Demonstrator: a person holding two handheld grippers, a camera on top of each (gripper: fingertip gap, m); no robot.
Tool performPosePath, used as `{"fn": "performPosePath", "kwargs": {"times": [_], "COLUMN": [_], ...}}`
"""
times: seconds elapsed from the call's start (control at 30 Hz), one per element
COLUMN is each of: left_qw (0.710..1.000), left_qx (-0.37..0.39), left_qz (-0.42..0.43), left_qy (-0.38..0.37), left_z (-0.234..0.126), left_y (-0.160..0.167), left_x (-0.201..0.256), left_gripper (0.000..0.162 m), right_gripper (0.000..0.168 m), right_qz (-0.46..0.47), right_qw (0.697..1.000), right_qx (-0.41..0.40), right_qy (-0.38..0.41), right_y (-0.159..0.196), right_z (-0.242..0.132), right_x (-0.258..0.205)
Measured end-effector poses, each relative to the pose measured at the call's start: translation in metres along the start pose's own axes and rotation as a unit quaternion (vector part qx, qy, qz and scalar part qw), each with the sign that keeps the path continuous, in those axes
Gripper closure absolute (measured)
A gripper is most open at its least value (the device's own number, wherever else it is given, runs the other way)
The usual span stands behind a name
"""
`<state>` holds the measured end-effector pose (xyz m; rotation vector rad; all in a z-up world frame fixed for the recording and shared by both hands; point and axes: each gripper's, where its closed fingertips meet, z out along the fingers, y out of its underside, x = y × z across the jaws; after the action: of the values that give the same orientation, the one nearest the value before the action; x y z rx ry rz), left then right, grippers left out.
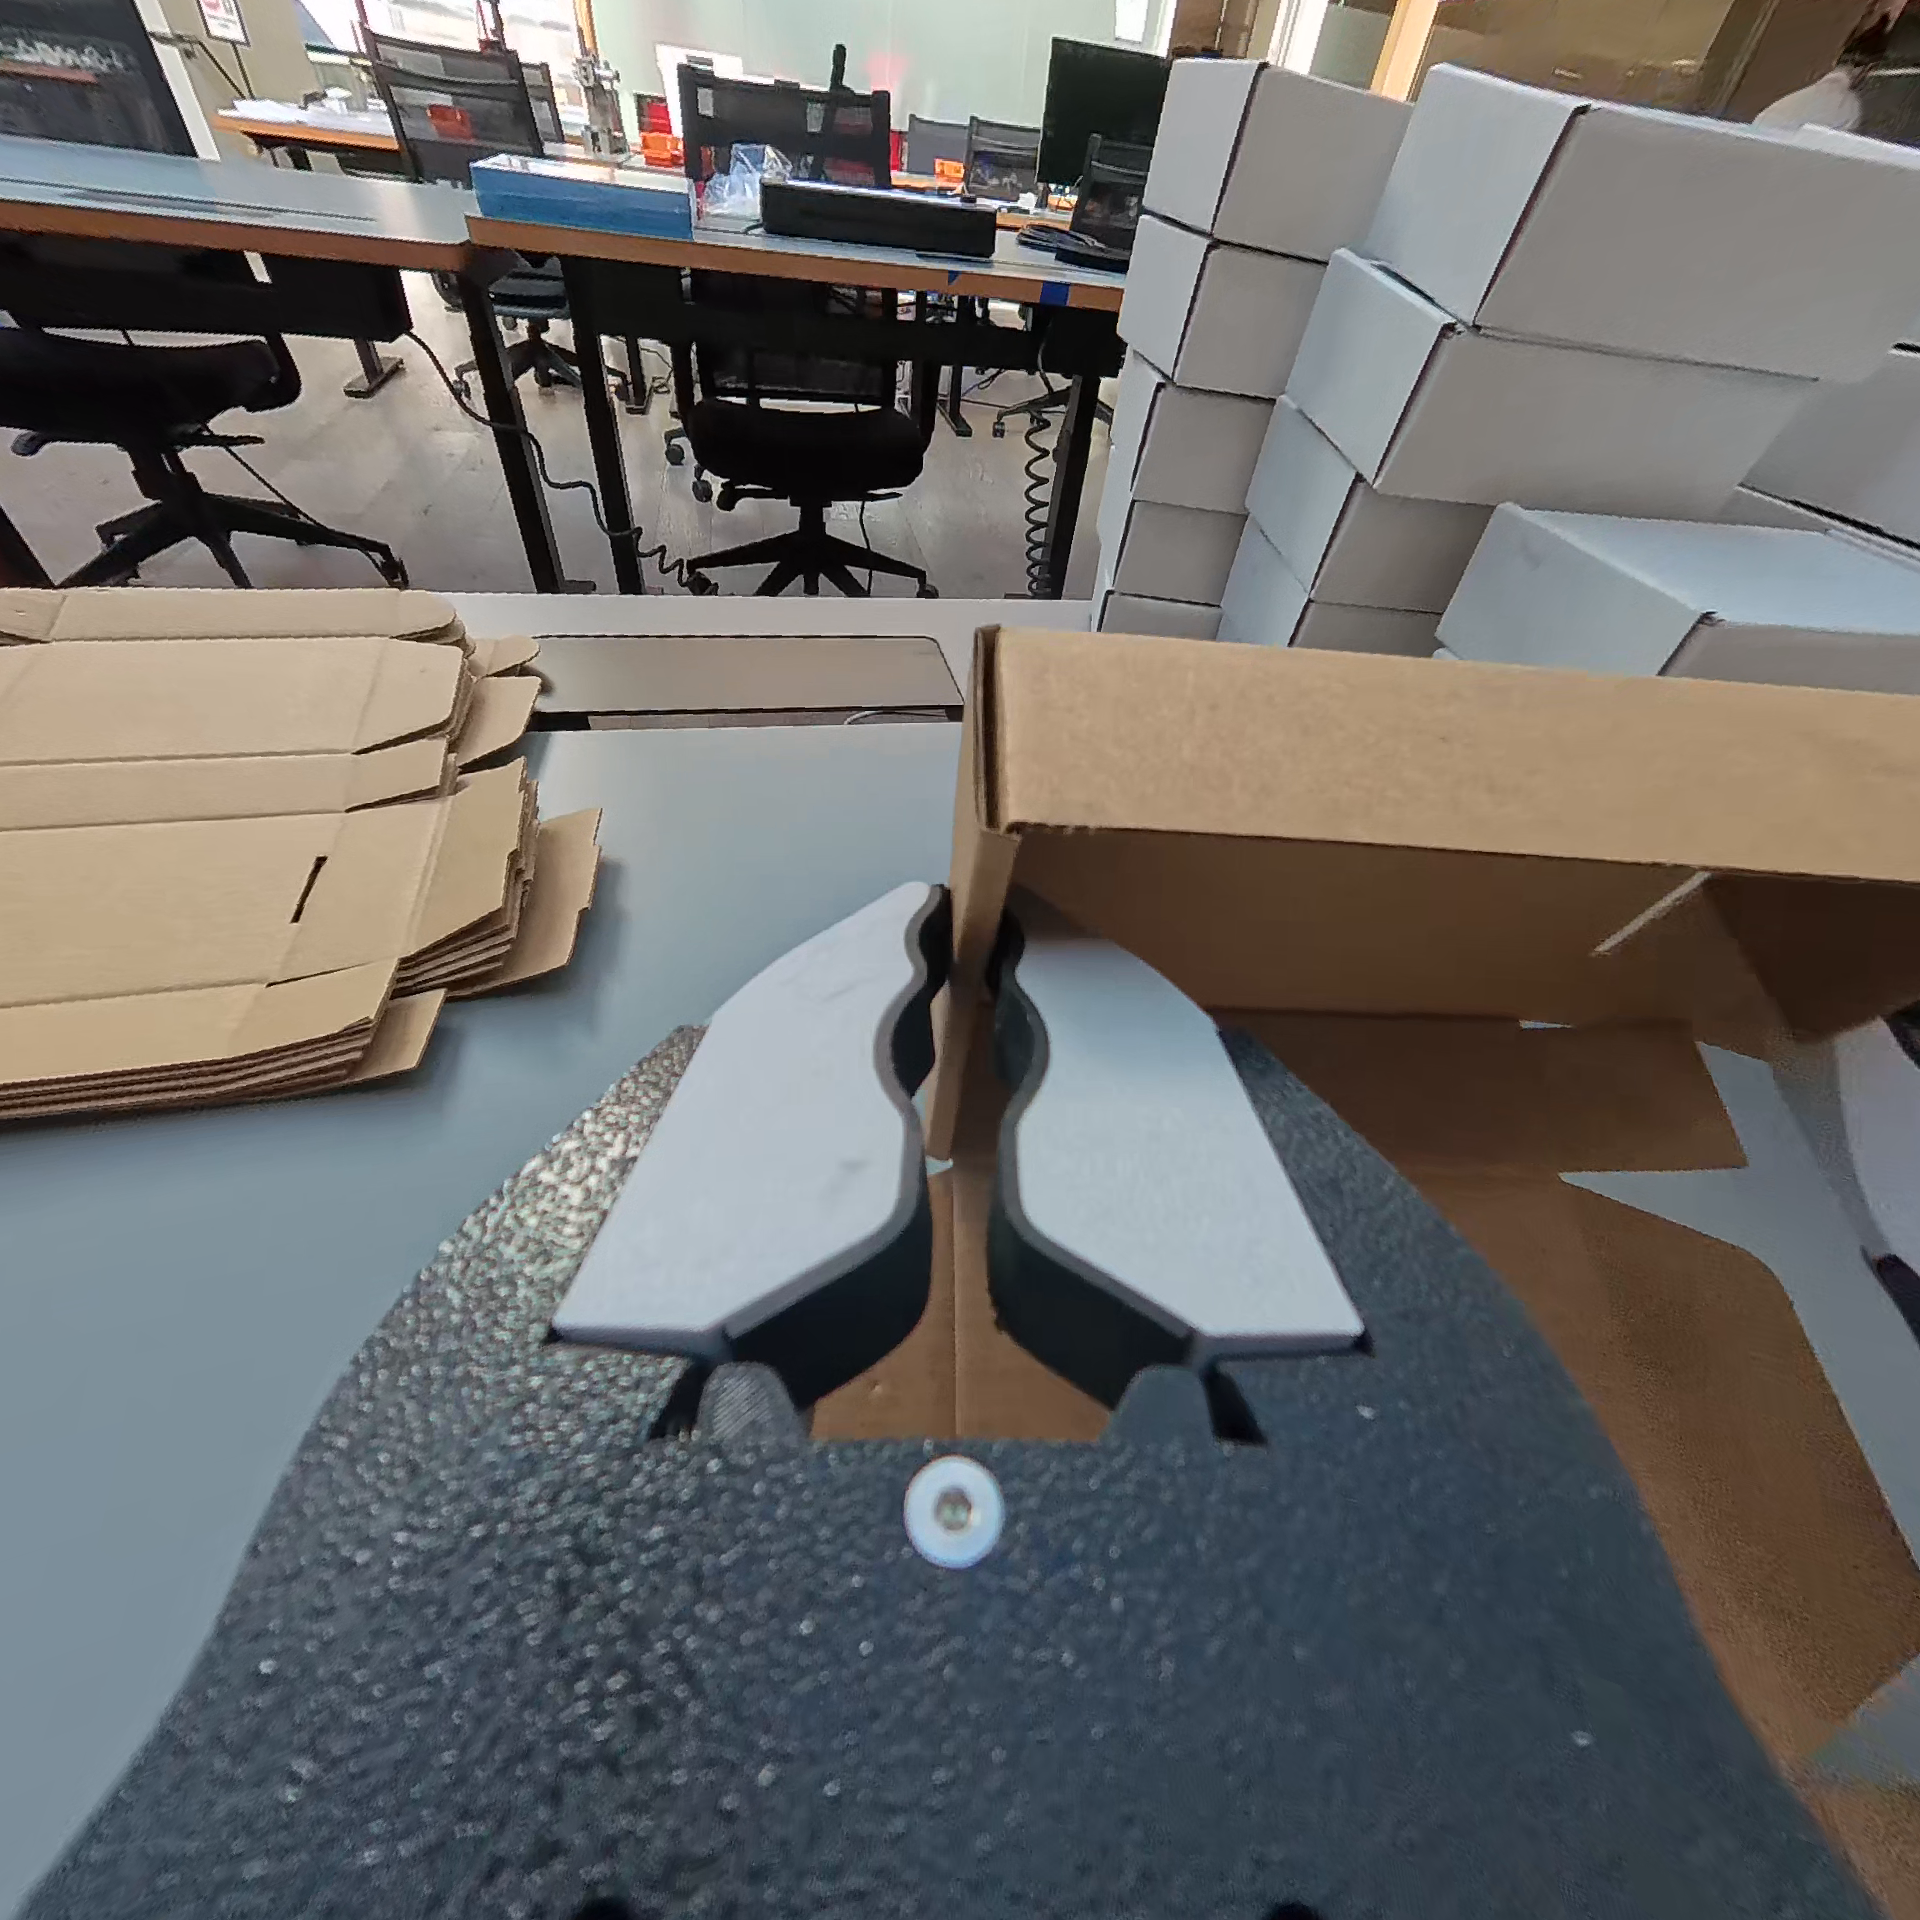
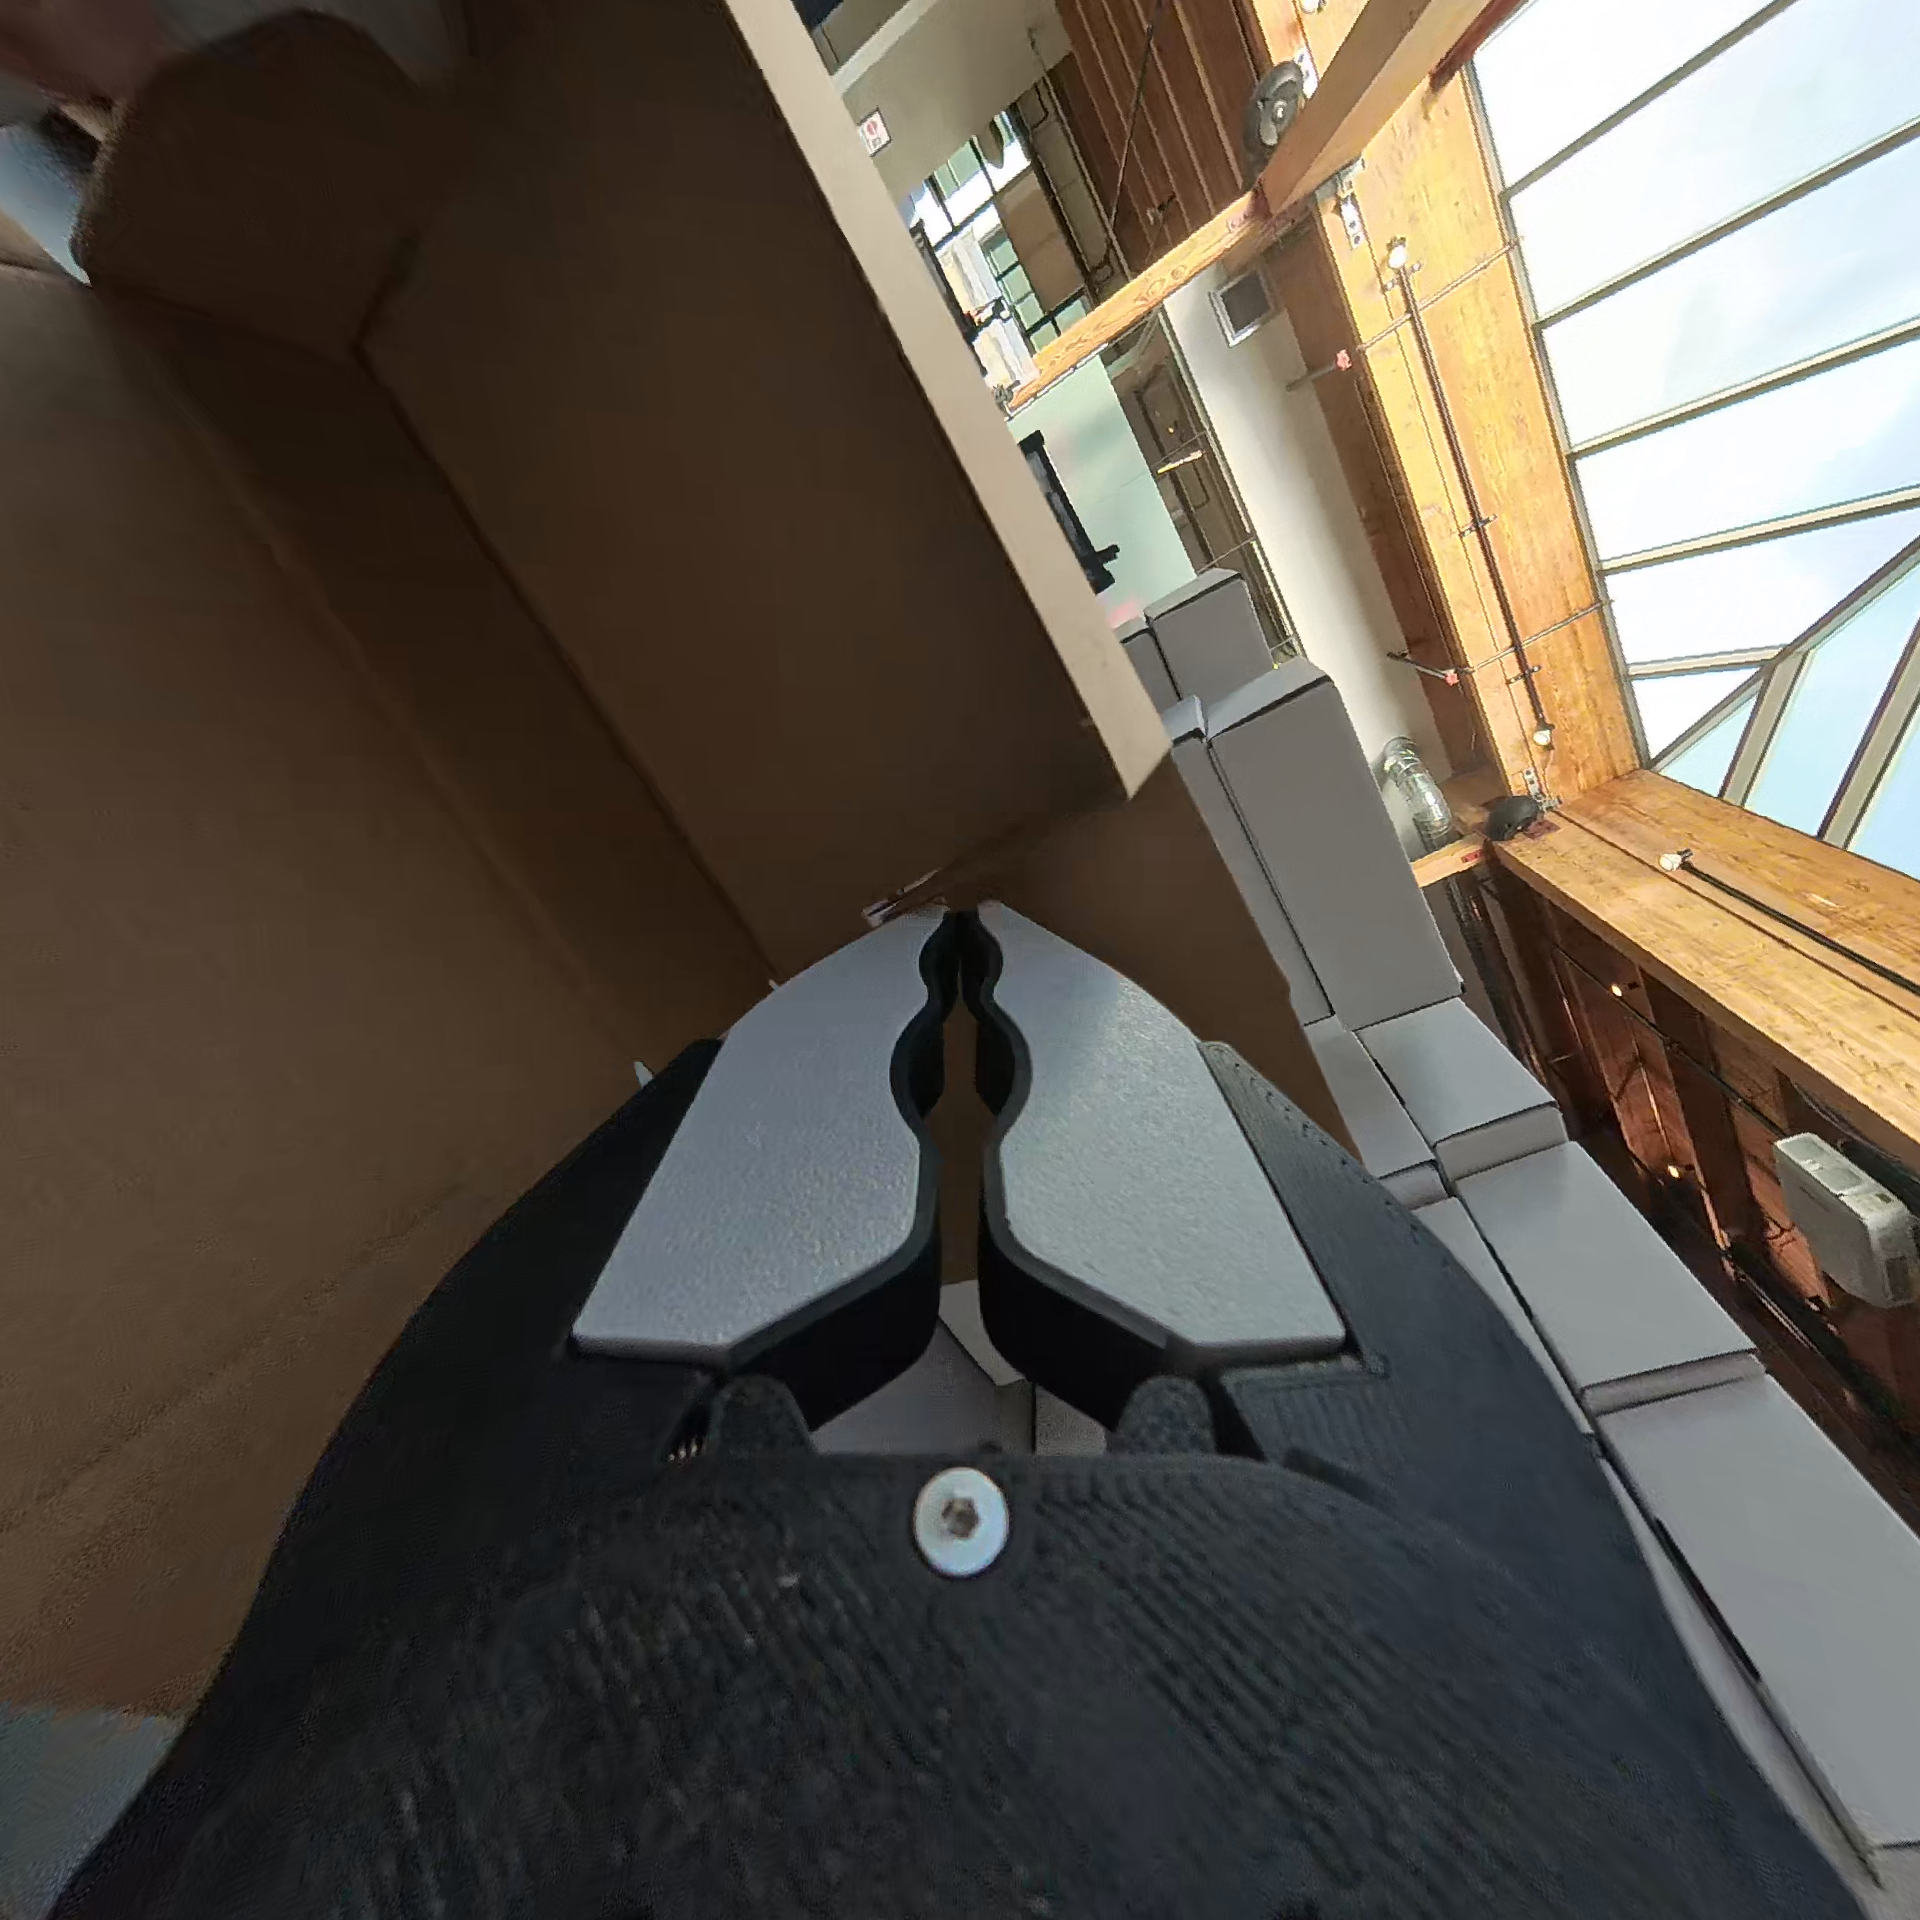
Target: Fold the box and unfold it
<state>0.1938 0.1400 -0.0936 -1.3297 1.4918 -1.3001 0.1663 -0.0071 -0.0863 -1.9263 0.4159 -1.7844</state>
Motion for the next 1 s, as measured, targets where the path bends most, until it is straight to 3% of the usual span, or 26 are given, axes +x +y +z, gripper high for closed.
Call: {"fn": "performPosePath", "kwargs": {"times": [0.13, 0.3, 0.57, 0.8, 0.9, 1.0], "left_qw": [1.000, 0.997, 0.989, 0.998, 0.998, 0.997], "left_qx": [0.007, 0.018, 0.019, 0.059, 0.067, 0.072], "left_qz": [0.023, 0.070, 0.144, 0.031, 0.004, -0.009], "left_qy": [-0.005, -0.012, -0.018, -0.017, -0.020, -0.020], "left_z": [-0.003, -0.006, -0.006, -0.012, -0.014, -0.016], "left_y": [-0.001, 0.001, 0.004, -0.018, -0.028, -0.031], "left_x": [0.002, 0.008, 0.017, -0.003, -0.015, -0.021], "left_gripper": [0.156, 0.156, 0.154, 0.156, 0.156, 0.156], "right_gripper": [0.168, 0.168, 0.168, 0.168, 0.168, 0.168], "right_qz": [0.142, 0.328, 0.345, 0.311, 0.368, 0.457], "right_qw": [0.988, 0.934, 0.922, 0.936, 0.914, 0.871], "right_qx": [0.059, 0.110, 0.126, 0.081, 0.075, 0.068], "right_qy": [-0.022, -0.083, -0.124, -0.144, -0.157, -0.169], "right_y": [-0.016, -0.024, -0.024, 0.002, 0.014, 0.028], "right_z": [0.000, 0.001, -0.003, -0.008, -0.018, -0.018], "right_x": [0.005, 0.014, 0.016, 0.020, 0.020, 0.017]}}
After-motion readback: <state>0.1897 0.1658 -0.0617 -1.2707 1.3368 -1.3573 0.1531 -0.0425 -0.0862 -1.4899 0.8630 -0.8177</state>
